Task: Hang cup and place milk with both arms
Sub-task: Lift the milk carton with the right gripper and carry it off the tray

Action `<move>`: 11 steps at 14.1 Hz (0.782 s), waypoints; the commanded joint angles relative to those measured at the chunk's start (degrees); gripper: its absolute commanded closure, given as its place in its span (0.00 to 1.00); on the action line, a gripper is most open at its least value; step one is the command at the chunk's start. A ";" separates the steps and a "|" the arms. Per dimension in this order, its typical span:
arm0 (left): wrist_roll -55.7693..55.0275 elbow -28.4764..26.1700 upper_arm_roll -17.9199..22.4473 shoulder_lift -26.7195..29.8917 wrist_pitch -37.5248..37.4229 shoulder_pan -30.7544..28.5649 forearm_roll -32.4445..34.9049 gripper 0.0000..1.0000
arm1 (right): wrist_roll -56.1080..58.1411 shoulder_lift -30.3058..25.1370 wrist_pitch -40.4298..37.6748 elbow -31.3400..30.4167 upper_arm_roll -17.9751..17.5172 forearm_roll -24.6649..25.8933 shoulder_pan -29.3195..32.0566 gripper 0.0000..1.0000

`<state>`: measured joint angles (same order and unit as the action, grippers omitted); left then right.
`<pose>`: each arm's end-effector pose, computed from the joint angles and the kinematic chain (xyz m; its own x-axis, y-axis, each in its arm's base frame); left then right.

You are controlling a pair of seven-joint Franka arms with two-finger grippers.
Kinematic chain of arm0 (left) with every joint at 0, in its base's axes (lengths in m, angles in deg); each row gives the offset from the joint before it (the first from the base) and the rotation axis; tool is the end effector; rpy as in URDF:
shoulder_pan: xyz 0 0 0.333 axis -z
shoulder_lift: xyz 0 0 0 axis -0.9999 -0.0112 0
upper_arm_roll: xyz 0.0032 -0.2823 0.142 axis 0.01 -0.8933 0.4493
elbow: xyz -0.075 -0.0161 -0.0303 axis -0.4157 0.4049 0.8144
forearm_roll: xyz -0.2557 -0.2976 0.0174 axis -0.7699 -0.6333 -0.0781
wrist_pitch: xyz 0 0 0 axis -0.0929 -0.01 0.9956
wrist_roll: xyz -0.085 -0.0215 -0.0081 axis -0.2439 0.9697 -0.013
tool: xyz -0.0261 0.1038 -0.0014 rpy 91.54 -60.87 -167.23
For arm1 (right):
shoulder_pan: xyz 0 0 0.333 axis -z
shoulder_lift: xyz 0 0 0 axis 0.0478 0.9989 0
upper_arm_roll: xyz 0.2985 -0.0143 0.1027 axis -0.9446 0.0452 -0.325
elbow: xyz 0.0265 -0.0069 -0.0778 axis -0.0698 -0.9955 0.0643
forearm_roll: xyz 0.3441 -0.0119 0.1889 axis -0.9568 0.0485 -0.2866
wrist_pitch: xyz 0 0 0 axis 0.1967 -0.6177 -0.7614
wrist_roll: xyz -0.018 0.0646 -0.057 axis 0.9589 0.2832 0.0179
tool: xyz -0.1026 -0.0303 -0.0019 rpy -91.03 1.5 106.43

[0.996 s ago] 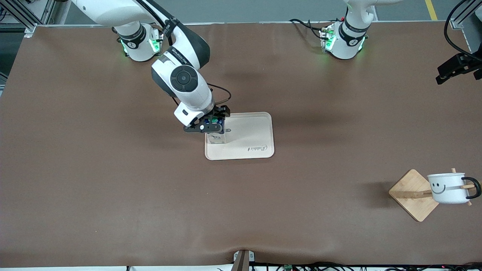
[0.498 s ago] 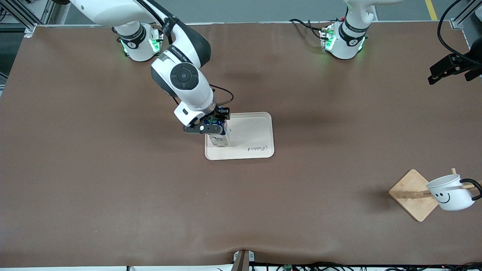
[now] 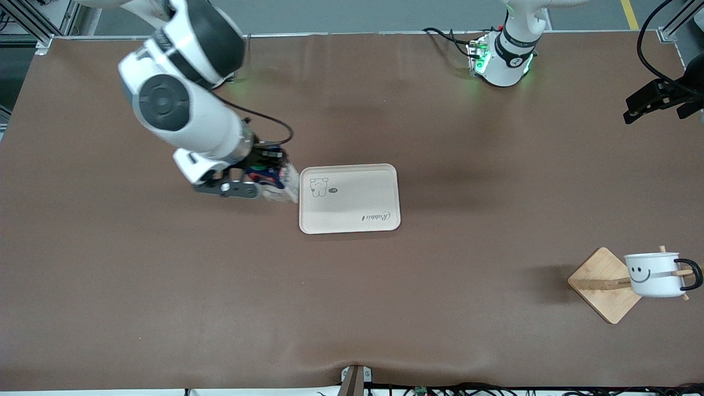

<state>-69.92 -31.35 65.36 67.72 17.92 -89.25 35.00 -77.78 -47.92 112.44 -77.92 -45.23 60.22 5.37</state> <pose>0.5170 0.0012 0.6566 0.9971 0.0629 -0.0430 0.0607 -0.9969 -0.0505 0.5725 0.2787 0.5082 0.9608 -0.1033 -0.2571 -0.1187 -0.9919 -0.0449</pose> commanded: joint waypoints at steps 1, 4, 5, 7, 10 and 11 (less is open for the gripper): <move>-0.48 -0.35 -1.65 0.07 0.14 0.42 -0.78 0.00 | 7.30 -2.89 -2.96 -3.69 -0.77 -0.93 8.13 1.00; -0.57 -0.44 -2.80 -0.19 0.14 0.59 -0.78 0.00 | 15.18 -5.96 -3.50 -7.72 7.28 -0.93 8.68 1.00; -0.57 -0.44 -3.67 -0.28 0.22 0.51 -0.78 0.00 | 20.80 -7.54 -2.54 -10.26 11.41 -0.93 8.42 1.00; -0.57 -0.97 -4.64 -0.11 1.27 0.42 -0.78 0.00 | 28.99 -9.13 -1.74 -12.56 17.66 -1.19 7.45 1.00; -0.57 -2.55 -5.44 0.42 3.38 0.33 -0.86 0.00 | 43.03 -10.53 2.28 -18.43 27.67 -1.89 7.10 1.00; -0.57 -2.55 -5.70 0.42 3.39 0.33 -0.86 0.00 | 46.75 -11.67 5.87 -21.94 30.32 -2.60 6.75 1.00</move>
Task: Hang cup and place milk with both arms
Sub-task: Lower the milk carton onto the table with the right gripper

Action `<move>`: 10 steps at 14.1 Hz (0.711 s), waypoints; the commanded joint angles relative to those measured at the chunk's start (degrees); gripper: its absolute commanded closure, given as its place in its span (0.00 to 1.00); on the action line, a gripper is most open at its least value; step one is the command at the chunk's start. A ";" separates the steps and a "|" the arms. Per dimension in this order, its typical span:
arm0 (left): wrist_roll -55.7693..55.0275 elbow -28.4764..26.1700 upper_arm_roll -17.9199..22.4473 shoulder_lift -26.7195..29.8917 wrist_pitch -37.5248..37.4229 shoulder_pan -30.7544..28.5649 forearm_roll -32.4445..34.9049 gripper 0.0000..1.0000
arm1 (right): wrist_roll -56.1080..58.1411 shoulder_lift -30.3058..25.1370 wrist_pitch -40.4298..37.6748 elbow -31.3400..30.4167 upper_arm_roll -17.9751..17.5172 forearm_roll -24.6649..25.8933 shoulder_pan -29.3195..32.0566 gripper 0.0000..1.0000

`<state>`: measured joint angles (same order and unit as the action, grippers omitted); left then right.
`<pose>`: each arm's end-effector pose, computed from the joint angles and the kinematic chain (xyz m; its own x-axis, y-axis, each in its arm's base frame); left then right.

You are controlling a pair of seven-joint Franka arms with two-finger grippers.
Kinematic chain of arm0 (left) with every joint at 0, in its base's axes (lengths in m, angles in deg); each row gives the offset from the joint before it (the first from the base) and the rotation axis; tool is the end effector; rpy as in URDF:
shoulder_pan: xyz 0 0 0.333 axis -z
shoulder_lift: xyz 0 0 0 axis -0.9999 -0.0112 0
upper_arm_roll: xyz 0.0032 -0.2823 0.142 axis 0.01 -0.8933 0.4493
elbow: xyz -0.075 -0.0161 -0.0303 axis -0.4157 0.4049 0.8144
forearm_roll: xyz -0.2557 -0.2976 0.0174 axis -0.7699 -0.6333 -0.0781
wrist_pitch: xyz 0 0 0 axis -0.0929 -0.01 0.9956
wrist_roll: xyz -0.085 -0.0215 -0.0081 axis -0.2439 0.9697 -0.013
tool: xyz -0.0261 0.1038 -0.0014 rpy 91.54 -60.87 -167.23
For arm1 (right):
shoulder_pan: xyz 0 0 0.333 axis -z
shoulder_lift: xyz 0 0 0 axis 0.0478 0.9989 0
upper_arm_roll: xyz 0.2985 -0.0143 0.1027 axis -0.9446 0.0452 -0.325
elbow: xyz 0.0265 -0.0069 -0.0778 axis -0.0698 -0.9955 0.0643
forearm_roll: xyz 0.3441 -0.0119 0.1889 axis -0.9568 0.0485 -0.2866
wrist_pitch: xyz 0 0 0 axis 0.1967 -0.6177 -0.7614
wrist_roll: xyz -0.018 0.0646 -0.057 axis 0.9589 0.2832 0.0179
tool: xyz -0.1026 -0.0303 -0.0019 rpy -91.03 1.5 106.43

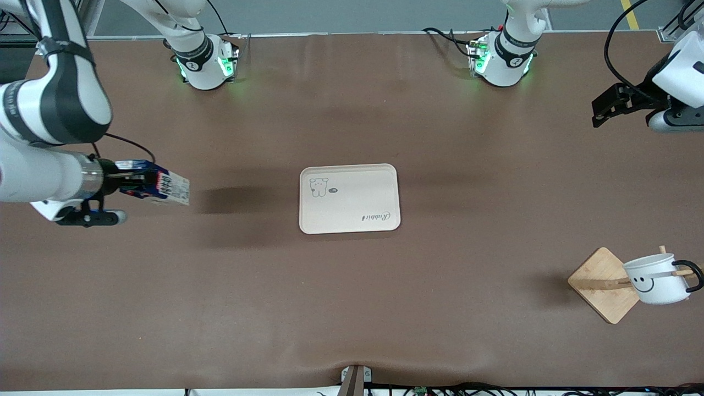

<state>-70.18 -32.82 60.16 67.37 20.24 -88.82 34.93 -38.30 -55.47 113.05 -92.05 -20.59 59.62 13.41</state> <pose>0.5208 -0.0524 0.6448 0.9989 -0.0323 -0.0341 -0.0342 -0.9979 -0.0554 0.5949 -0.0143 0.4361 0.9340 0.0358 -0.3556 0.0272 -0.9992 -0.0291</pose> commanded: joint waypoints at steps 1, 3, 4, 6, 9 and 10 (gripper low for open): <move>-0.32 -1.00 -0.59 0.77 1.07 -0.10 -0.80 0.00 | 9.22 -5.09 9.30 -11.85 7.27 -2.01 -1.29 1.00; -0.32 -1.17 -0.59 0.86 0.98 -0.10 -0.80 0.00 | 10.73 -5.98 13.72 -16.79 7.90 -2.09 -0.95 1.00; -0.32 -1.17 -0.59 0.86 0.98 -0.10 -0.80 0.00 | 10.82 -5.89 14.25 -17.59 8.34 -2.09 -0.94 1.00; -0.32 -1.43 -0.59 1.03 1.07 -0.10 -0.71 0.00 | 10.91 -5.98 15.39 -19.26 9.48 -2.70 -0.94 1.00; -0.32 -2.39 -0.68 1.99 1.07 -0.19 -0.71 0.00 | 10.91 -5.54 16.62 -20.49 11.33 -6.74 -0.86 1.00; -0.32 -2.66 -0.94 2.35 1.07 -0.36 -0.71 0.00 | 10.91 -5.54 18.20 -21.54 11.42 -7.10 -0.68 1.00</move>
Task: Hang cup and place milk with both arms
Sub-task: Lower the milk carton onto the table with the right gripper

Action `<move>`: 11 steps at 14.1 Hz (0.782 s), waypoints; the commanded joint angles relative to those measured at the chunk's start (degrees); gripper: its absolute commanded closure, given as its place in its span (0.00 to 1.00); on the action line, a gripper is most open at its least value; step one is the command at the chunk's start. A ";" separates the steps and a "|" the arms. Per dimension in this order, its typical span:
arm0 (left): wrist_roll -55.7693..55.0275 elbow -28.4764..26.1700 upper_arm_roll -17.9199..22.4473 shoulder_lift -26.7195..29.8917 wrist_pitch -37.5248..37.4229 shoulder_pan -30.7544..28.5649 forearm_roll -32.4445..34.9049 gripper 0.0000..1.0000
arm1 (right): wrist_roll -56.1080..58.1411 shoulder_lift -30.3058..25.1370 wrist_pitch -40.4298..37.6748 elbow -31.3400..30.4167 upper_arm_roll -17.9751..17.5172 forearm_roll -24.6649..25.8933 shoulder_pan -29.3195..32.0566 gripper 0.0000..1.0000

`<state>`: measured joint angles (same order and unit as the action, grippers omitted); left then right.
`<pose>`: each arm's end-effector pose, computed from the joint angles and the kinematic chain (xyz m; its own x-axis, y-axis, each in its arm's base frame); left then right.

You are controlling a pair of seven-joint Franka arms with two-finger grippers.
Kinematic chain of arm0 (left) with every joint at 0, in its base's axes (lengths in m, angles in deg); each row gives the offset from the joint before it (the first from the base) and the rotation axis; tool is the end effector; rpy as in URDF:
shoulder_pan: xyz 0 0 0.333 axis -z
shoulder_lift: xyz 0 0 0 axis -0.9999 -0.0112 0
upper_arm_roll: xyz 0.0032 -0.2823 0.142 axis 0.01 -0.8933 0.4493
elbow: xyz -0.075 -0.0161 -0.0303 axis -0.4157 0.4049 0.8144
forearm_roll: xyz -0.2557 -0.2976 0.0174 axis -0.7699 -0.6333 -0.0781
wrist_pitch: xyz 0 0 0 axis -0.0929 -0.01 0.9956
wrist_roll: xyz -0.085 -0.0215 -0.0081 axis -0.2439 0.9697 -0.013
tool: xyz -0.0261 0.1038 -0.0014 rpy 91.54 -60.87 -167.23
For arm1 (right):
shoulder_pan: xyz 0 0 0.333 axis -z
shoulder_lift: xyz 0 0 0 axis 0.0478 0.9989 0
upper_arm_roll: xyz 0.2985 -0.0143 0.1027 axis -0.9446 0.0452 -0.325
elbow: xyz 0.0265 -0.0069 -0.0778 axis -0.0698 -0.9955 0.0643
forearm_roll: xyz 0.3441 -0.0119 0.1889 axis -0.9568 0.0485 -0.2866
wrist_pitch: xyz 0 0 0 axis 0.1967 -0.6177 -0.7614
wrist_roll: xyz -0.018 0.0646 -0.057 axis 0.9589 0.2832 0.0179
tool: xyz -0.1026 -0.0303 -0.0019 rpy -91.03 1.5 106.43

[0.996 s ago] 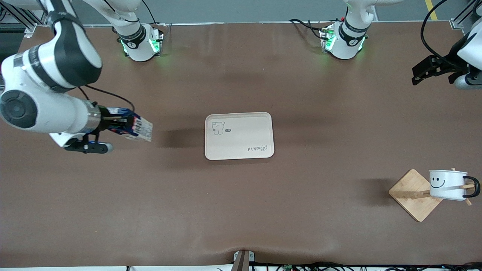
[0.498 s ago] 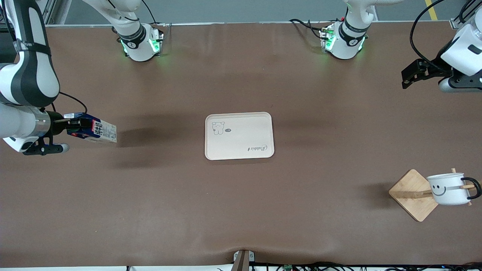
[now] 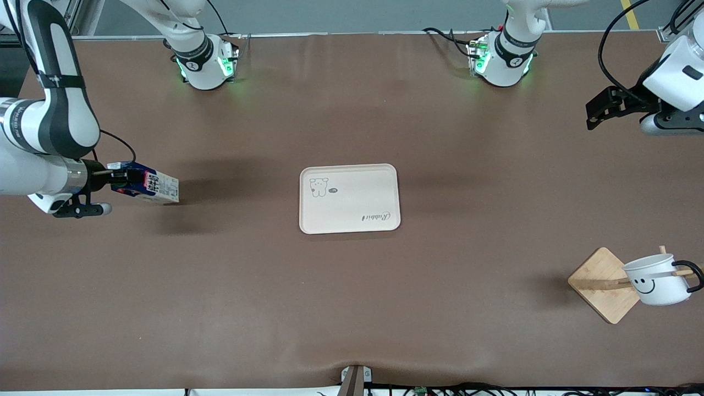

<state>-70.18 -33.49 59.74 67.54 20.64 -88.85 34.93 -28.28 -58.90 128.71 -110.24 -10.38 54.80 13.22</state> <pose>0.5202 -0.0561 0.6415 0.9986 -0.0393 -0.0358 -0.0413 -0.9976 -0.0564 0.5470 -0.0905 0.3436 0.9413 0.0283 -0.3364 -0.0100 -0.9937 -0.1118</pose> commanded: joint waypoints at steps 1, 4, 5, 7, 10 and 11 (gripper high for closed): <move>-0.32 -2.17 -0.52 2.18 0.67 -0.42 -0.71 0.00 | 0.81 -2.11 4.03 -4.24 1.56 -2.28 -0.58 1.00; -0.41 -2.52 -0.61 2.18 0.76 -0.51 -0.71 0.00 | -0.85 -1.94 4.13 -4.34 2.35 -2.36 -0.76 1.00; -0.41 -2.79 -0.61 2.26 1.28 -0.42 -0.71 0.00 | -2.52 -1.94 3.78 -4.34 2.35 -2.28 -0.76 1.00; -0.41 -3.49 -0.61 2.70 2.16 -0.42 -0.71 0.00 | -2.71 -1.85 3.87 -4.25 2.44 -2.28 -0.41 0.82; -0.41 -3.76 -0.70 2.79 2.69 -0.42 -0.71 0.00 | -2.80 -0.80 4.31 -4.07 3.14 -2.36 -0.32 0.35; -0.41 -3.76 -0.70 2.79 2.78 -0.42 -0.80 0.00 | -2.71 -0.62 4.31 -3.99 3.14 -2.36 -0.23 0.20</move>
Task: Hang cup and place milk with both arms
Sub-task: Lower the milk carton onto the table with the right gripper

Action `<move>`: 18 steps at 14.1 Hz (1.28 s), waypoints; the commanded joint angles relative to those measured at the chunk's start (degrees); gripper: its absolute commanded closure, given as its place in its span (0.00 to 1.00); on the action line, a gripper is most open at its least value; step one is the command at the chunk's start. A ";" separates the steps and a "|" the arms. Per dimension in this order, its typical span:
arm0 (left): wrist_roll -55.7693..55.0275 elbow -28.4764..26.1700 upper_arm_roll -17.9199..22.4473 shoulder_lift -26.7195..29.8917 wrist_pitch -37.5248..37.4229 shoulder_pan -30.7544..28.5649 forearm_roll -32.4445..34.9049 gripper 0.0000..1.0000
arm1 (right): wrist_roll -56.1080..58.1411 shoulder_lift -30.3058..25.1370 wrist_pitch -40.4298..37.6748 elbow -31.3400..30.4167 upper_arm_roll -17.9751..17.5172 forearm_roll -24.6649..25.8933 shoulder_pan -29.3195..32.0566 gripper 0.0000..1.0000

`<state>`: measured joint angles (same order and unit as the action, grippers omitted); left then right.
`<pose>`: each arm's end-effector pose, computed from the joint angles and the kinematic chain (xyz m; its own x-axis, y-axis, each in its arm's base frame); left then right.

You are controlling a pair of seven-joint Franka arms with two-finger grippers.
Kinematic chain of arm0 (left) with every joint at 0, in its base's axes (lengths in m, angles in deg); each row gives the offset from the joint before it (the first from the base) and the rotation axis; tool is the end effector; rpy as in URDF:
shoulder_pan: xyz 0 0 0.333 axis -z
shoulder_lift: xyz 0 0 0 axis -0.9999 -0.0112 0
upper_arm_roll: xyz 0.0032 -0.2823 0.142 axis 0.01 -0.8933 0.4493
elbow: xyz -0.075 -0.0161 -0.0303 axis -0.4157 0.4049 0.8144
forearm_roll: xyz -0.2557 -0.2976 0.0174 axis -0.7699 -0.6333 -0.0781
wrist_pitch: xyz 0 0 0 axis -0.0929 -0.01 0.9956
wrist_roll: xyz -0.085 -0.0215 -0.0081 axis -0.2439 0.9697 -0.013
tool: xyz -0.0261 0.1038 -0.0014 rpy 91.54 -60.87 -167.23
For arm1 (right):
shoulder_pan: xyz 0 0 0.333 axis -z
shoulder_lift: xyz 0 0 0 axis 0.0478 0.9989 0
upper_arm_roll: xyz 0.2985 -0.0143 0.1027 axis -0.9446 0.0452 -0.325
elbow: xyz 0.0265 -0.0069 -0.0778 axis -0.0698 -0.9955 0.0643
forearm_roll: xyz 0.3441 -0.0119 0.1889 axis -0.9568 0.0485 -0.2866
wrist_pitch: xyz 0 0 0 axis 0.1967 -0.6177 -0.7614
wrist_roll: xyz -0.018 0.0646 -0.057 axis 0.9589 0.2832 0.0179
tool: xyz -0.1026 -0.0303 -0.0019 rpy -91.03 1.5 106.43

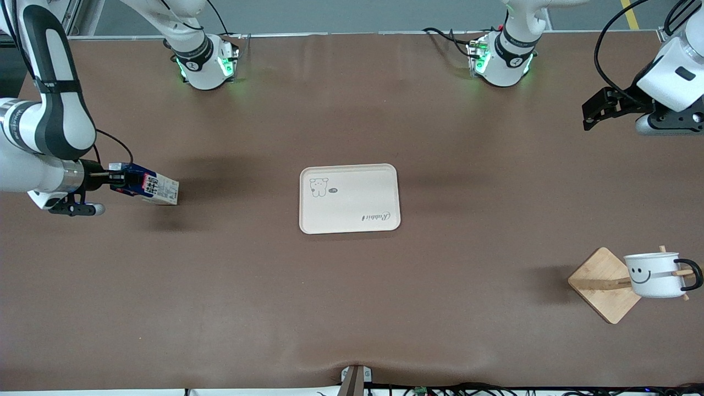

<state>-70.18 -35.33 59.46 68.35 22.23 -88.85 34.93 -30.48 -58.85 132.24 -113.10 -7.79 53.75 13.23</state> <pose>0.5181 -0.0590 0.6362 0.9986 -0.0454 -0.0261 -0.0469 -0.9972 -0.0576 0.5365 -0.1118 0.3254 0.9416 -0.0630 -0.3309 -0.1020 -0.9896 -0.1016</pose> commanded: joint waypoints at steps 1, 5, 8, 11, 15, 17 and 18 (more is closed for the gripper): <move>-0.41 -1.92 -0.42 1.99 1.18 -0.51 -0.80 0.00 | -0.52 -0.66 0.78 -1.12 0.56 -1.32 -0.23 0.14; -0.32 -1.57 -0.16 2.08 1.10 -0.68 -0.80 0.00 | -0.34 -0.49 0.69 -0.77 0.56 -3.07 -0.58 0.00; -0.32 -1.39 0.28 2.16 1.01 -0.68 -0.80 0.00 | -0.25 -0.05 0.34 -0.07 0.56 -3.34 -0.76 0.00; -0.23 -1.13 0.28 2.16 0.83 -1.56 -0.88 0.00 | -0.16 -0.05 0.34 -0.07 0.47 -3.34 -0.94 0.00; -0.32 -0.52 0.46 2.34 0.74 -1.65 -1.23 0.00 | 0.10 0.04 0.25 0.02 0.47 -3.34 -1.02 0.00; -1.54 0.01 0.46 2.25 0.74 -1.65 -1.24 0.00 | 0.19 0.04 0.25 0.20 0.47 -3.34 -1.02 0.00; -2.24 0.27 0.46 2.25 0.74 -1.65 -1.15 0.00 | 0.36 0.04 -0.10 0.72 0.47 -3.34 -1.02 0.00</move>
<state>-71.15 -34.92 59.93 69.31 22.70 -90.07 34.92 -30.48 -58.72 132.38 -113.13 -7.64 51.68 12.63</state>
